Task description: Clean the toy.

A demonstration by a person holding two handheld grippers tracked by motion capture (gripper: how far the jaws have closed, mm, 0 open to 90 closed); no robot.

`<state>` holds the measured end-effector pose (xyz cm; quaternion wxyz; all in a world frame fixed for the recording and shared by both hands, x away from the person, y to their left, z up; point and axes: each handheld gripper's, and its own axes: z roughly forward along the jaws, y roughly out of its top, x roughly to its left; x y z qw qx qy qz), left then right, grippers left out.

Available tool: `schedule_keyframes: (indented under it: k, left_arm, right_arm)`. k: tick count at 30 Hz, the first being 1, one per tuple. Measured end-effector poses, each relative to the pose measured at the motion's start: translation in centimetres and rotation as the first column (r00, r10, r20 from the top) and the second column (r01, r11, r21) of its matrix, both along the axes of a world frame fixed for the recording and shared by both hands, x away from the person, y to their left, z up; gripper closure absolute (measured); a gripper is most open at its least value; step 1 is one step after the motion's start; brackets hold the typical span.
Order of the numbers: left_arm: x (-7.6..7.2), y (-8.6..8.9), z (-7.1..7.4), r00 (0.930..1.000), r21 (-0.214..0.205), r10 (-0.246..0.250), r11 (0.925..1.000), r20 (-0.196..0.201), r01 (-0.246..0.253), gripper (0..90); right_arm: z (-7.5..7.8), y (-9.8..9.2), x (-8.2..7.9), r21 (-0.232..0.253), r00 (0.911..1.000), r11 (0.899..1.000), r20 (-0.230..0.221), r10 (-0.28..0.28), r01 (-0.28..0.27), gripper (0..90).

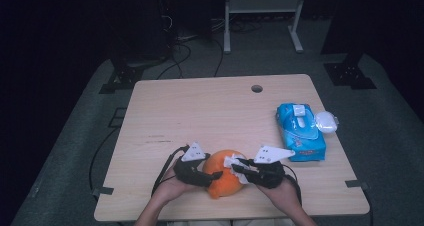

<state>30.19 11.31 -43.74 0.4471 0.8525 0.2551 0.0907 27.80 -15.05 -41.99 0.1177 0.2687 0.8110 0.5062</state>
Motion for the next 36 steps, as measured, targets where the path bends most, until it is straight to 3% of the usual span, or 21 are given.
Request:
schedule_keyframes:
  k: [2,5,8,11,14,16,18,20,26,28,31,33,35,36]
  left_arm:
    - [0.0,0.0,0.0,1.0,-0.004,-0.001,1.0,-0.007,0.001,24.7]
    - [0.0,-0.1,0.2,0.9999,-0.038,-0.009,0.9993,-0.005,0.009,22.5]
    - [-0.2,-0.7,0.7,0.9991,-0.047,-0.011,0.9988,0.042,0.013,11.6]
    - [-0.4,-1.1,0.6,0.9977,-0.045,-0.036,0.9983,0.058,0.039,12.8]
    - [-0.3,-0.7,0.4,0.9983,-0.021,-0.043,0.9988,0.038,0.044,23.2]
    - [-0.2,-0.3,0.3,0.9989,-0.016,-0.038,0.9991,0.026,0.039,25.7]
    - [-0.1,0.1,0.2,0.9991,-0.023,-0.039,0.9989,0.014,0.04,26.5]
    - [-0.1,0.2,0.1,0.9989,-0.028,-0.045,0.9986,0.012,0.046,26.5]
    - [-0.6,-0.6,0.1,0.9955,-0.02,-0.093,0.9954,0.02,0.093,26.4]
    - [-0.6,-0.7,0.3,0.9945,-0.027,-0.104,0.9942,0.011,0.104,22.9]
    - [0.0,-0.8,0.2,0.9985,-0.027,-0.038,0.999,-0.04,0.037,6.1]
    - [0.2,-1.2,-0.4,0.9967,-0.031,-0.039,0.9988,-0.071,0.037,3.4]
    - [0.0,-1.5,-0.2,0.9982,-0.014,-0.047,0.9988,-0.037,0.047,10.7]
    - [-0.3,-1.5,0.2,0.9992,0.0,-0.036,0.9994,0.016,0.036,19.7]
  right_arm:
    - [-0.5,-1.0,0.6,-0.022,0.9985,0.998,0.001,-0.055,0.055,74.6]
    - [-1.0,-2.1,1.1,-0.011,0.9948,0.995,-0.036,-0.095,0.095,74.5]
    - [-0.8,-1.5,0.7,0.014,0.9956,0.996,-0.029,-0.09,0.09,74.4]
    - [-0.3,-0.9,0.3,0.075,0.999,0.996,-0.026,-0.035,0.037,74.3]
    - [-0.5,-0.9,0.3,0.058,0.9992,0.998,-0.023,-0.032,0.033,74.4]
    - [-1.1,-1.7,1.0,0.07,0.9961,0.995,-0.065,-0.06,0.065,74.4]
    - [-1.8,-2.5,1.7,0.049,0.9903,0.993,-0.087,-0.108,0.112,74.3]
    - [-2.4,-3.1,2.3,0.071,0.9818,0.989,-0.151,-0.116,0.128,74.1]
    - [-0.9,-1.9,1.8,0.104,0.9923,0.99,-0.094,-0.081,0.091,74.1]
    - [-0.9,-1.8,1.7,0.105,0.9924,0.991,-0.101,-0.07,0.081,74.0]
    - [-1.6,-2.1,1.7,0.116,0.9921,0.991,-0.115,-0.048,0.062,74.0]
    - [-1.5,-2.1,1.7,0.127,0.9915,0.99,-0.122,-0.046,0.062,74.0]
    - [-1.4,-1.9,1.7,0.111,0.993,0.992,-0.107,-0.049,0.061,74.0]
    - [-1.3,-1.9,1.8,0.107,0.993,0.992,-0.105,-0.056,0.067,74.0]
